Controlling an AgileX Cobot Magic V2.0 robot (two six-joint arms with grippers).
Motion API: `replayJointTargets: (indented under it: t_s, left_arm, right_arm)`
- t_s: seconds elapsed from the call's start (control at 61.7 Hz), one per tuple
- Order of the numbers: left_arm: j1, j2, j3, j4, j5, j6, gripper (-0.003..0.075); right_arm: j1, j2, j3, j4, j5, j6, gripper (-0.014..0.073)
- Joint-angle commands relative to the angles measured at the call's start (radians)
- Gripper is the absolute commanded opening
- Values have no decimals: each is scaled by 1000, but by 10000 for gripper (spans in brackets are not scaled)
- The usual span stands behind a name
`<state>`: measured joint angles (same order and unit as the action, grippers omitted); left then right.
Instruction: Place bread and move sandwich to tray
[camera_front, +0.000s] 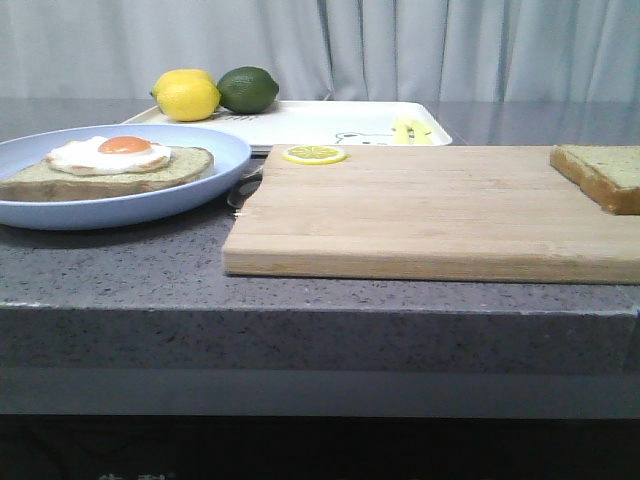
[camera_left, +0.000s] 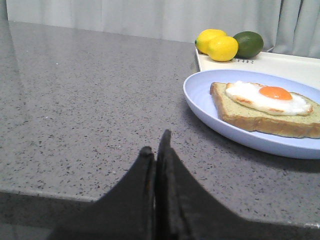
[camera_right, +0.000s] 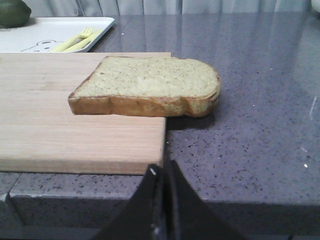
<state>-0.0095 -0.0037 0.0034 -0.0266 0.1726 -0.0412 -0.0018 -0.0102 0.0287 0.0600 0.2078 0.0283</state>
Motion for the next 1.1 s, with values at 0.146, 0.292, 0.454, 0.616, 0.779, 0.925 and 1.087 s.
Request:
replayJointTargets:
  t_s: [0.146,0.292,0.454,0.616,0.779,0.925,1.087]
  left_arm:
    - [2,-23,11,-1,-90,-11,-19]
    - [2,-23,11,-1,-90,-11,-19]
    - [2,-23,11,-1,-90,-11,-19]
    - [2,-23,11,-1,-114,-11,-19]
    - [0,-23,11,-6,-386,-11,-19]
    - [0,-15,-71,-6,-411,-11,-19]
    - [0,125,-306,32,-61,-11,-19]
  right_arm:
    - [-5,-21,-6,-7,-88,0,-60]
    - [-5,-21,-6,-7,-88,0,-60]
    - [-5,-21,-6,-7,-88,0,-60]
    - [-5,-21,-6,-2,-104,0,-60]
    - [-5,-21,-33,3,-184,0,-60]
    - [-5,-16,-167,2,-170,0,-60]
    - [-5,127,-438,-13,-9,0,-60]
